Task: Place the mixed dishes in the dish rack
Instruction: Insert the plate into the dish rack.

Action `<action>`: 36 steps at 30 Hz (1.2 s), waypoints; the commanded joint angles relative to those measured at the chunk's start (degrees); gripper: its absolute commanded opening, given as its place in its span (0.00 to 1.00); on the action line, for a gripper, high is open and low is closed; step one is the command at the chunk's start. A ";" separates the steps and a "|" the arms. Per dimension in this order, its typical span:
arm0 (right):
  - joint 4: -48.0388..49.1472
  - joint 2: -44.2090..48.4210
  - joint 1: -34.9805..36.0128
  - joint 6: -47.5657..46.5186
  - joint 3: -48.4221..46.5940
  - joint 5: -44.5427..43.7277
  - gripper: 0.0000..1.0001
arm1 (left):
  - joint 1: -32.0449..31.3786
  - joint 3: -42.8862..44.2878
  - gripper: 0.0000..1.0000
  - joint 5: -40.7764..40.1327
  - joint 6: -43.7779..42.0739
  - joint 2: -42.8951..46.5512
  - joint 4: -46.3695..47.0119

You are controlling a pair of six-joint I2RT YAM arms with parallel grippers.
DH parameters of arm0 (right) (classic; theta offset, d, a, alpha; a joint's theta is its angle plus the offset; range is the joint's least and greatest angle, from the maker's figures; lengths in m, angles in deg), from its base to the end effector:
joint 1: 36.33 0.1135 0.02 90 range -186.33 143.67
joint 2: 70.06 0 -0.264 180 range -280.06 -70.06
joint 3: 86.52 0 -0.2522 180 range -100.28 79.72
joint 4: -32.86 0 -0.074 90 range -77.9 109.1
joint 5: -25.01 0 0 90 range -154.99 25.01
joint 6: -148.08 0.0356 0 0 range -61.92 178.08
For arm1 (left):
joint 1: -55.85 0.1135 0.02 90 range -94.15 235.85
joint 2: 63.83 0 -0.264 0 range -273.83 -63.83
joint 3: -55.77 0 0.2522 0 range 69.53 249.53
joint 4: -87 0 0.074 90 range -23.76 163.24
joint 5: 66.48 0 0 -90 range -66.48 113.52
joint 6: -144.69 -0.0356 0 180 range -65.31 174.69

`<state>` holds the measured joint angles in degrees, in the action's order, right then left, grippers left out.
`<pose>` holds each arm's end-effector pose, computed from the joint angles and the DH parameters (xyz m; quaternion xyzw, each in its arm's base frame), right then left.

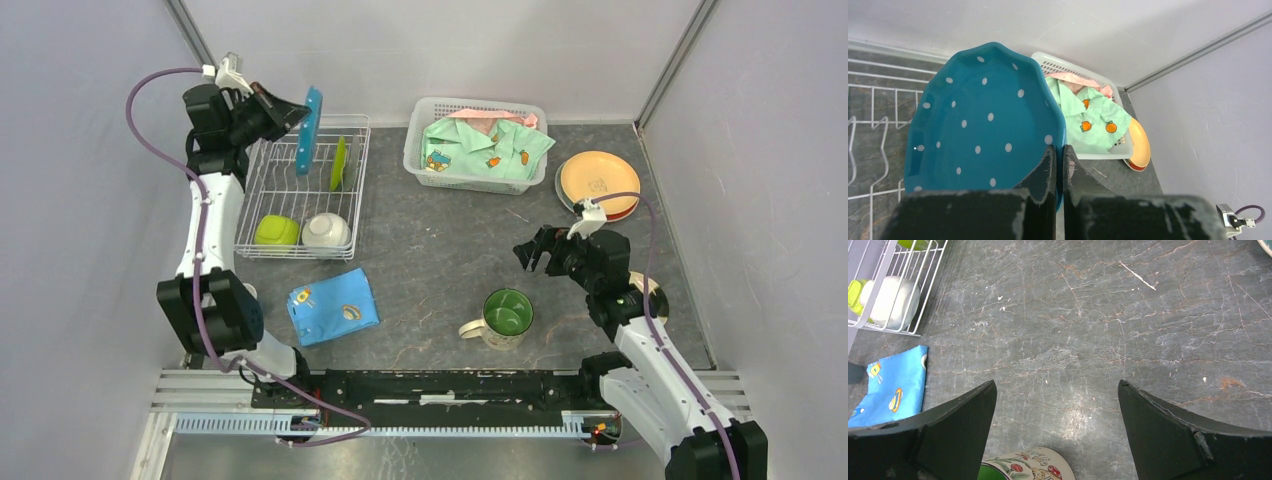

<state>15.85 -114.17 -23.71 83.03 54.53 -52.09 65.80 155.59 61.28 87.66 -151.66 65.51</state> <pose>0.1761 0.0476 0.2336 0.0262 0.8266 0.2668 0.4949 0.3558 0.0403 0.4128 -0.0696 0.7486 -0.3640 0.5498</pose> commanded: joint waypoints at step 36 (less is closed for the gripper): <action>0.21 -4.87 1.88 0.35 -5.84 -2.87 0.98 | 2.17 -3.53 0.02 4.63 14.31 -11.03 27.64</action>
<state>14.67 -119.31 -22.25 82.87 50.88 -53.68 68.42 151.27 65.54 99.40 -163.93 82.45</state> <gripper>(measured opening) 0.979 0.053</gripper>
